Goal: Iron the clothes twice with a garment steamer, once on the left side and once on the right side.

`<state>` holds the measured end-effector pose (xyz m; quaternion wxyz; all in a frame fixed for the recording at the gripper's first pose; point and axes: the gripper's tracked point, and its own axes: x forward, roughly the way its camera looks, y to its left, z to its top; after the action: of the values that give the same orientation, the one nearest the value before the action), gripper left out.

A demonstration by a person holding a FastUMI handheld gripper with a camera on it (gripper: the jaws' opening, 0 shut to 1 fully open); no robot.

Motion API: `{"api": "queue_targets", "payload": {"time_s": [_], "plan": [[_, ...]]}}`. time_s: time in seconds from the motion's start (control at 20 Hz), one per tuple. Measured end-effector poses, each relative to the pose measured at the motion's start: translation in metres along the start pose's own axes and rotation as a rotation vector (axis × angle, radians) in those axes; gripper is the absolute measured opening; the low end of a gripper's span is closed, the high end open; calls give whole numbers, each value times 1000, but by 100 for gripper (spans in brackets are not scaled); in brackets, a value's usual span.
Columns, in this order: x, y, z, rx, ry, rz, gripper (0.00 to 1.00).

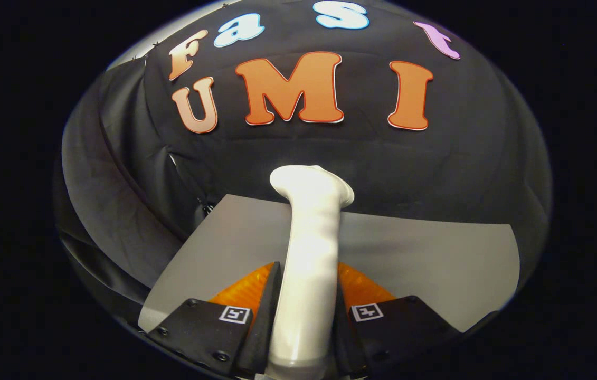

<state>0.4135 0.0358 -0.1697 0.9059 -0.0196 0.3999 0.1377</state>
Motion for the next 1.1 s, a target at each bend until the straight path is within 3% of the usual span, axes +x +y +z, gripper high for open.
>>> {"api": "queue_targets", "payload": {"time_s": [0.7, 1.1], "plan": [[-23, 11, -7, -31, -93, -1, 53], [-80, 25, 19, -36, -357, 10, 53]]}}
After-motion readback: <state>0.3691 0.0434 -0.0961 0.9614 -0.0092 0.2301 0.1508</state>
